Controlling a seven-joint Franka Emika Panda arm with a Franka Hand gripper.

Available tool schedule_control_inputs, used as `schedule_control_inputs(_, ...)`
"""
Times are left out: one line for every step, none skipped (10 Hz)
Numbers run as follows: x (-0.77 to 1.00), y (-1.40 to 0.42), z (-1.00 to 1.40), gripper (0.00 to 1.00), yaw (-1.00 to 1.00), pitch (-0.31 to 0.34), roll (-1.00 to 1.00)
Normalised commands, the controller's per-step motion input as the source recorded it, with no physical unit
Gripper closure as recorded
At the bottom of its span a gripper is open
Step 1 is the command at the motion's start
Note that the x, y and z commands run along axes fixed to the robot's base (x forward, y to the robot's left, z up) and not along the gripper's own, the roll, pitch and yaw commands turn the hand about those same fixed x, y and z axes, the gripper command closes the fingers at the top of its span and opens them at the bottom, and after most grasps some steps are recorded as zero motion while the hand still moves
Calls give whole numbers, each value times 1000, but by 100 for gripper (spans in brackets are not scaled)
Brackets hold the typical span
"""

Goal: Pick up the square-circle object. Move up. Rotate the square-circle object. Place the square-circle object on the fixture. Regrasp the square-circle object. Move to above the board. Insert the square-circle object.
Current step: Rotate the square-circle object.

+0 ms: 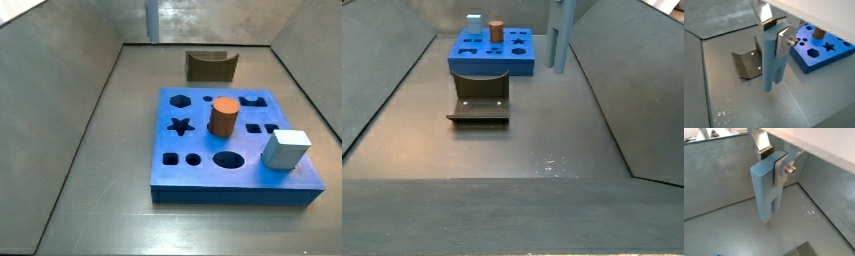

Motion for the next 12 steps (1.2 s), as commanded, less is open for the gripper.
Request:
schedule_control_inputs(1,1,0,100,-1000,28,-96)
schedule_control_inputs(1,4,1,100,-1000,36,-123)
schedule_control_inputs(0,6,1,100,-832,39,-133)
schedule_control_inputs(0,8,2,100,-506,39,-133)
schedule_control_inputs(1,8,4,100,-382,38,-133)
schedule_control_inputs(0,0,-1000,100,-194,37,-132)
schedule_control_inputs(7,1,-1000,100,-153,25,-130)
schedule_control_inputs(22,8,-1000,100,-105,-10,-112)
schedule_control_inputs(15,13,-1000,100,-85,-27,-94)
schedule_control_inputs(9,20,-1000,100,-76,-44,-74)
schedule_control_inputs(10,28,-1000,100,-69,-50,-58)
schedule_control_inputs(18,37,-919,100,-64,-44,-41)
